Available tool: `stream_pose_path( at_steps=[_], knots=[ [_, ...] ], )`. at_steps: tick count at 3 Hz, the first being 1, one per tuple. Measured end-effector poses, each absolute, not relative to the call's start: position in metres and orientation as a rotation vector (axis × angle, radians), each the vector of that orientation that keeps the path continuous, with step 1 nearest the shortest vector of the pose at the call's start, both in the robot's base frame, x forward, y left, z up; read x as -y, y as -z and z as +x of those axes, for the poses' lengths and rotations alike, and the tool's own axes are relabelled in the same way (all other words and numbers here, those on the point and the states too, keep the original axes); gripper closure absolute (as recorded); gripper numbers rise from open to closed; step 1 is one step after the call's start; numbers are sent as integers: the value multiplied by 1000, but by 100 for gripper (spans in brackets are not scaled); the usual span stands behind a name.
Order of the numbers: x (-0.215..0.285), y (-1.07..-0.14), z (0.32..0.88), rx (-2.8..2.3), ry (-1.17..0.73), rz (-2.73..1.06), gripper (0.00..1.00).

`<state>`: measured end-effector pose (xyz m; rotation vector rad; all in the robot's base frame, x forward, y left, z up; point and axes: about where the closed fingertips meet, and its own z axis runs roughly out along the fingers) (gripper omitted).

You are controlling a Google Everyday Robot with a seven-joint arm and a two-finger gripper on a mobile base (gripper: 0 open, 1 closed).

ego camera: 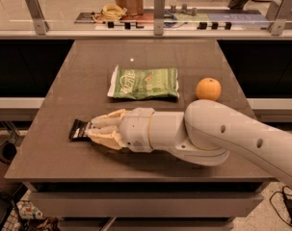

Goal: Pick rxbar chocolate

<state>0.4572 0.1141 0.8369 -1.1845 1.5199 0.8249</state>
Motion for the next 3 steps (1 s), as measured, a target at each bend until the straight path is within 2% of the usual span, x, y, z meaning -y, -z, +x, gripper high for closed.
stream_pose_path(
  at_steps=[1,3],
  knots=[
    [-116,-838,456,-1517,-825,-1189,61],
    [-119,-839,454,-1512,-825,-1197,14]
  ],
)
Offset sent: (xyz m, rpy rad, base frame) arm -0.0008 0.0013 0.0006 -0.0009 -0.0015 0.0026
